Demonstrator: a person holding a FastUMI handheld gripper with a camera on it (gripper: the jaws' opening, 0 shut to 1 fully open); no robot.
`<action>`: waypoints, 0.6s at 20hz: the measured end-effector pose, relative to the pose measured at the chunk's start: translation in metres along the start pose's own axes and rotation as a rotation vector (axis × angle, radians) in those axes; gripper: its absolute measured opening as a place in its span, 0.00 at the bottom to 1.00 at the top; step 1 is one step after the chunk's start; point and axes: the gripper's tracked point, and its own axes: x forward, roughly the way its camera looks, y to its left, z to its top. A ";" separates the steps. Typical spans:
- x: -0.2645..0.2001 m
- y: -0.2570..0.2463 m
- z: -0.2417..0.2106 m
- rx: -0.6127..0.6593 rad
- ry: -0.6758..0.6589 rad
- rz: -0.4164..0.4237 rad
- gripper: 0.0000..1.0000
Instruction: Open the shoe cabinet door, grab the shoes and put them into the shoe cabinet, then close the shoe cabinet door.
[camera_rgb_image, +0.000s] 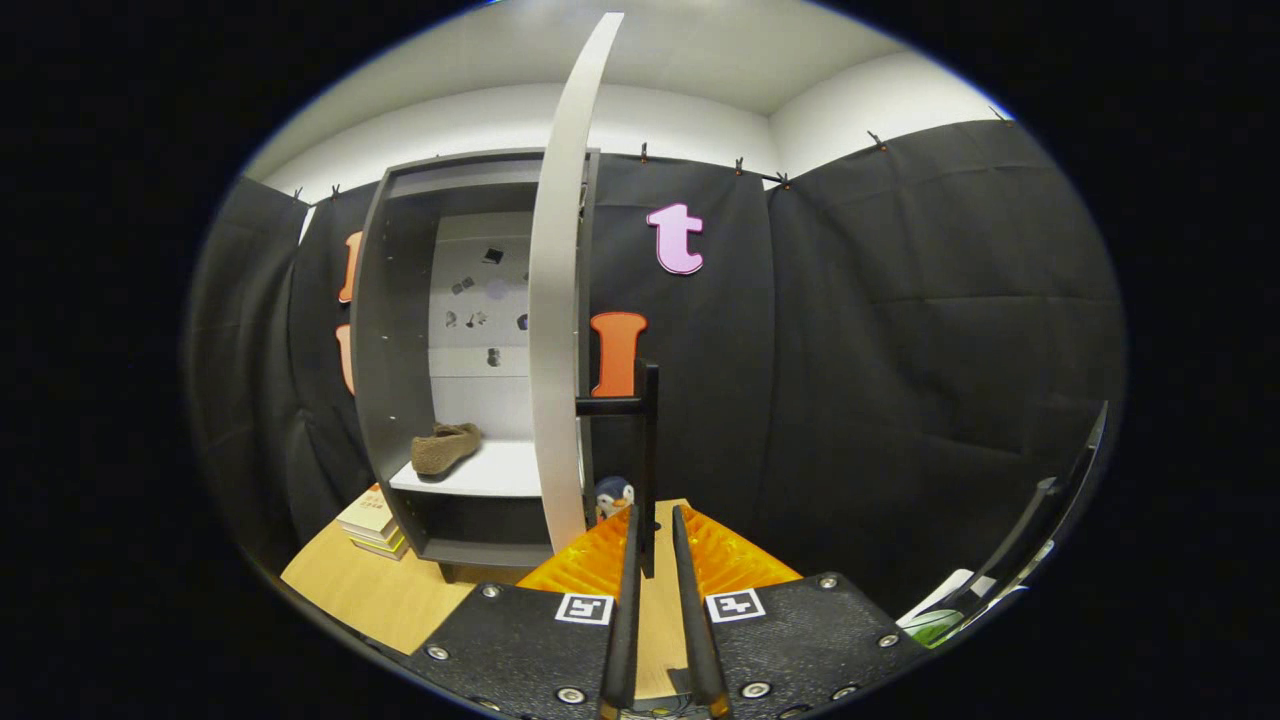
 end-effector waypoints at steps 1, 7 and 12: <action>0.000 0.001 -0.001 0.005 0.003 -0.003 0.20; -0.021 0.010 -0.002 0.003 0.008 0.008 0.21; -0.054 0.042 -0.009 0.008 0.013 0.033 0.20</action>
